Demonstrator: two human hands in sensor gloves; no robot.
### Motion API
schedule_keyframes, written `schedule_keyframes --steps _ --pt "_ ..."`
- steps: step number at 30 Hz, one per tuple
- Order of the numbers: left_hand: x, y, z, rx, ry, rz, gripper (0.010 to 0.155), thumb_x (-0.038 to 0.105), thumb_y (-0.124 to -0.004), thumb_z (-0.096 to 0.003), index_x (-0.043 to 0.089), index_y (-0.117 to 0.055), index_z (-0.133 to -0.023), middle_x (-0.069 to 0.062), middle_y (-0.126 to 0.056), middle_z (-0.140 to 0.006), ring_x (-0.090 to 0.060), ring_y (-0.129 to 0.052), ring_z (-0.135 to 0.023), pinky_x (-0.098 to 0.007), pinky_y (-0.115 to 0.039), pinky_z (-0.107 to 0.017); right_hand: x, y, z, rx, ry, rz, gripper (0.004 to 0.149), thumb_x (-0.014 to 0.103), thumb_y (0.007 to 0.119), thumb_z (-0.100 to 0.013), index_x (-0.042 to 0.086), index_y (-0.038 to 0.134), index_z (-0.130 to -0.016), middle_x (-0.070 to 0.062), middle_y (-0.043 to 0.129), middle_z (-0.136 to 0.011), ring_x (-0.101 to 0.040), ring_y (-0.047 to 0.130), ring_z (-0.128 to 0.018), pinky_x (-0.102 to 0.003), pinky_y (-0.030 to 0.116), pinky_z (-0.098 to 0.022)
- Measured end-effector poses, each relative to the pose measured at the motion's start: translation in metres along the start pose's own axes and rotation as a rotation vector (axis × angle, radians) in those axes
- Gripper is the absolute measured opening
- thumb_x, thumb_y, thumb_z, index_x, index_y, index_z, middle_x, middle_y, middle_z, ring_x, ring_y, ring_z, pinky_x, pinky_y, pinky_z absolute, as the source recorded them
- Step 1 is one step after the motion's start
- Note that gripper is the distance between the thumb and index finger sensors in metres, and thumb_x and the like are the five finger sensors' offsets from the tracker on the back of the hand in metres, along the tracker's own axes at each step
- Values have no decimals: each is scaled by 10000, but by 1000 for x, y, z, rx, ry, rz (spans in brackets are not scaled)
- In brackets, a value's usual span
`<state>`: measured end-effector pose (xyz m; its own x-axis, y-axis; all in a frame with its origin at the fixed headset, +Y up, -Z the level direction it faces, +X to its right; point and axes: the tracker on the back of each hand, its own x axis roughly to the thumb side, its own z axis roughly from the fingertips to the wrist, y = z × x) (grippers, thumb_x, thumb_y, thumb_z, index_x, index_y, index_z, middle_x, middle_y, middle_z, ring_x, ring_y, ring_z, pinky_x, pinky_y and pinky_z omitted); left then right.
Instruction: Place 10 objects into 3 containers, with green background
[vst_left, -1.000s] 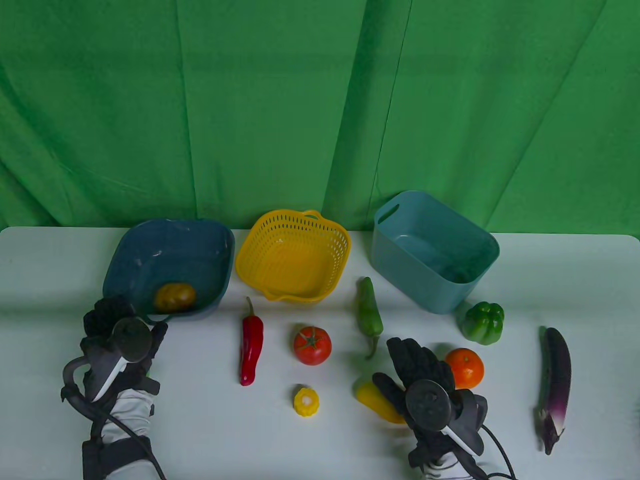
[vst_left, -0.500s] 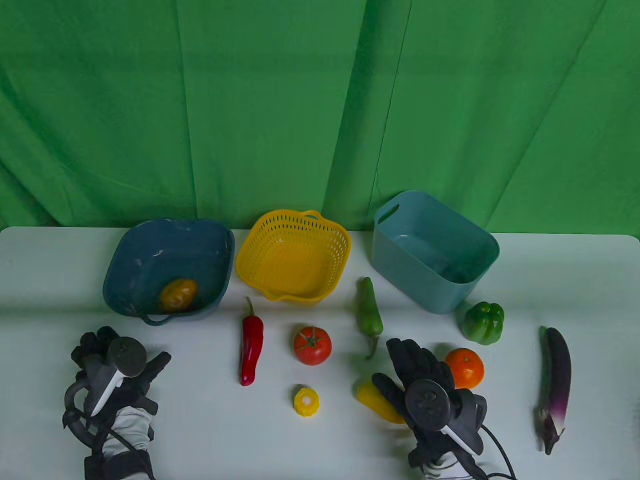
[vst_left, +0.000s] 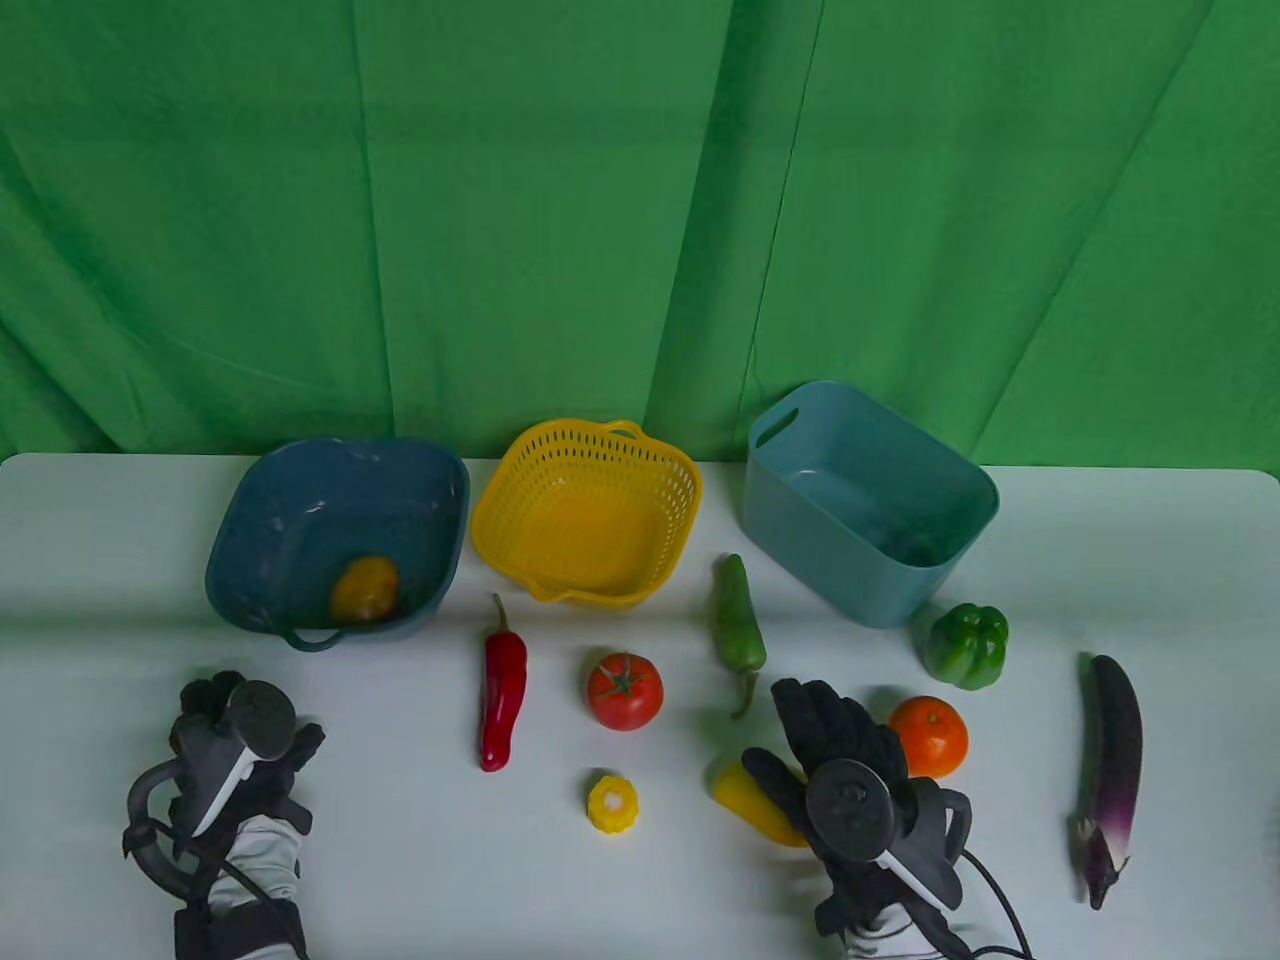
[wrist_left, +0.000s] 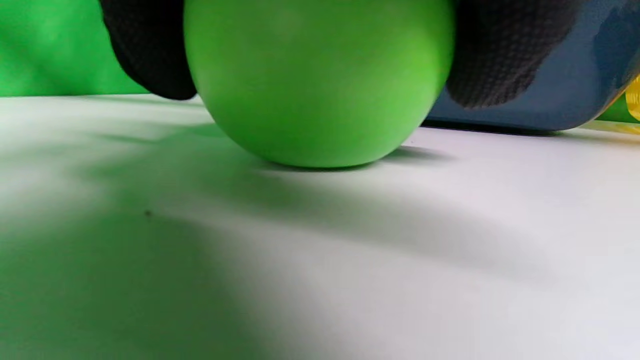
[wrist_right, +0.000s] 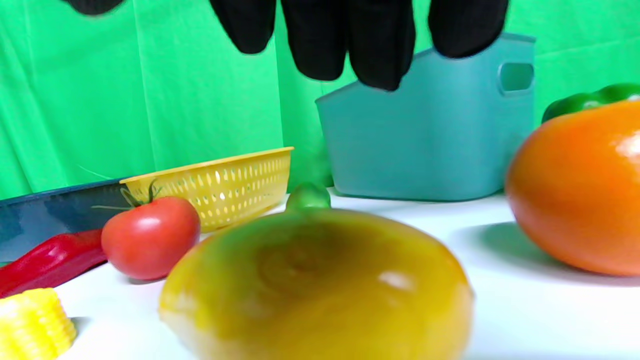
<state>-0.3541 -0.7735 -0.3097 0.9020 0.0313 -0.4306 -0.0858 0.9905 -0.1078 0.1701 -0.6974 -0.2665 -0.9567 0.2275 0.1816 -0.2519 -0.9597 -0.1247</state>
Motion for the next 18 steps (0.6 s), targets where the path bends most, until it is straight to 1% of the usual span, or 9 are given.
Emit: schedule_keyframes --steps 5,8,11,16,18 --pt "-4 -1 0 22 -5 25 968 660 -811 -446 119 -411 -1141 -224 -519 -1137 -459 -738 -995 -534 -858 -540 0 0 0 -4 1 -9 744 668 541 -548 249 474 -1159 -168 588 -1188 -487 638 -1021 -705 512 -733" --pt "-6 0 -1 13 -16 15 965 664 -810 -441 125 -418 -1138 -218 -529 -1135 -452 -750 -997 -524 -864 -548 0 0 0 -4 0 -12 747 668 541 -547 247 473 -1160 -170 589 -1187 -488 637 -1021 -703 516 -732" --pt "-7 1 0 6 -20 40 964 664 -812 -436 126 -425 -1135 -214 -535 -1134 -452 -760 -994 -521 -869 -552 0 0 0 -1 -1 -14 745 668 541 -547 249 473 -1159 -167 587 -1189 -490 636 -1020 -703 516 -732" --pt "-10 7 4 -11 -44 61 967 665 -813 -434 116 -438 -1135 -225 -550 -1129 -460 -772 -986 -522 -876 -547 0 0 0 -1 -4 -18 744 669 540 -548 250 473 -1159 -168 586 -1189 -486 637 -1021 -702 515 -733" --pt "-10 10 7 -2 -54 68 967 666 -812 -435 114 -439 -1135 -227 -550 -1129 -461 -770 -987 -524 -876 -546 0 0 0 -2 -4 -21 745 669 541 -547 249 475 -1159 -168 588 -1188 -487 636 -1021 -702 516 -733"
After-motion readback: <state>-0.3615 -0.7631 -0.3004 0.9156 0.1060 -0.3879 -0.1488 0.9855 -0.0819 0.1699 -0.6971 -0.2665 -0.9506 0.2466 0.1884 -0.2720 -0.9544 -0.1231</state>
